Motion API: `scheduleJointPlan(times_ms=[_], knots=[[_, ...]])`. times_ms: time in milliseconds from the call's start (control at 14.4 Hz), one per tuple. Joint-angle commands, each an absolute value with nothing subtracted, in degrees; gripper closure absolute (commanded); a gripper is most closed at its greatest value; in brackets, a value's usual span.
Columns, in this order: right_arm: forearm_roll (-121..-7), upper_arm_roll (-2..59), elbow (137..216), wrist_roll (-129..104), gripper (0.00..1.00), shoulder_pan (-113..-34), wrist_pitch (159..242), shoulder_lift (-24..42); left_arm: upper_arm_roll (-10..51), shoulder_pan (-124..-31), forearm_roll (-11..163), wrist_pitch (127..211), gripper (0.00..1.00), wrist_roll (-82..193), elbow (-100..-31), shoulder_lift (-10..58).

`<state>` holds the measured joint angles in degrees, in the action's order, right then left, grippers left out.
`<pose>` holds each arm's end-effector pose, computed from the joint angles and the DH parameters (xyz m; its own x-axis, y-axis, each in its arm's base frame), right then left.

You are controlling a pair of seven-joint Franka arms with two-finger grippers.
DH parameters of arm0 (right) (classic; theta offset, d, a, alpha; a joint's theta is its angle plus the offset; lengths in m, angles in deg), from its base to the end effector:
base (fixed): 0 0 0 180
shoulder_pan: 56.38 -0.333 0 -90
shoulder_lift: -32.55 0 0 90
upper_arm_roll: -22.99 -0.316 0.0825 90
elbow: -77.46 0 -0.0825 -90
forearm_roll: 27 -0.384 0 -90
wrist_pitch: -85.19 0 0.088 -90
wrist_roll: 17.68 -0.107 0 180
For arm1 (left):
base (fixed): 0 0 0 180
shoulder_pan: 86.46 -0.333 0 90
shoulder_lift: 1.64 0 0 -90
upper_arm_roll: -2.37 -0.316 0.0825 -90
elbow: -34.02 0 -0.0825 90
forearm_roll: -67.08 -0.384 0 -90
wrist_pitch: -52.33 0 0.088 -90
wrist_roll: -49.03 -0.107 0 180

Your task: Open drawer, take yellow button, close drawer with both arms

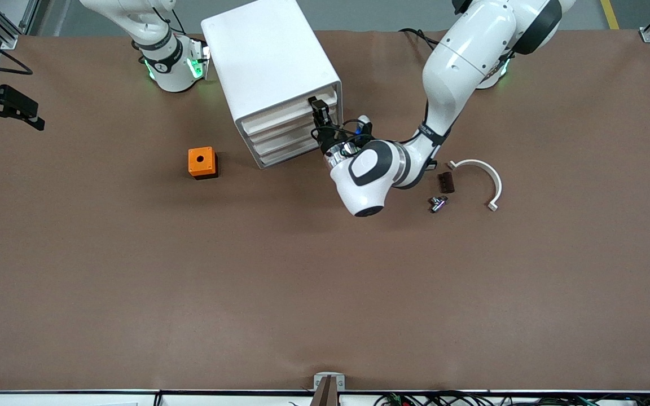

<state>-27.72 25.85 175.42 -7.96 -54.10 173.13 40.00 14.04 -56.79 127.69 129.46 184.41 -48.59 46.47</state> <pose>0.5066 -0.0459 0.6252 0.9959 0.0811 -0.0411 0.0800 -0.9964 -0.0264 0.4347 -0.4908 0.2324 -0.3996 0.9161 -0.0344 0.0979 0.0053 -0.9952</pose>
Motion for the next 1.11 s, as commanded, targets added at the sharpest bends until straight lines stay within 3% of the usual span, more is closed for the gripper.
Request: scheduleJointPlan(times_ms=[0,347,903,1042], knots=[[-28.05,25.89,173.35,-7.13,0.0,-53.75,172.73,36.26,13.53,-60.34,129.21,129.32,0.91,184.2,-48.07,46.87],[-27.52,25.98,170.01,-7.05,0.0,-53.57,172.81,28.96,11.6,-64.39,129.65,129.93,0.89,184.11,-46.14,46.87],[-27.7,26.07,169.66,-11.76,0.0,-53.3,172.12,27.63,9.04,-67.04,129.74,130.46,0.87,183.85,-42.62,47.4],[-27.79,25.45,169.57,-21.67,0.0,-54.88,171.68,27.81,9.04,-67.03,129.74,130.55,0.79,183.68,-42.54,47.4]])
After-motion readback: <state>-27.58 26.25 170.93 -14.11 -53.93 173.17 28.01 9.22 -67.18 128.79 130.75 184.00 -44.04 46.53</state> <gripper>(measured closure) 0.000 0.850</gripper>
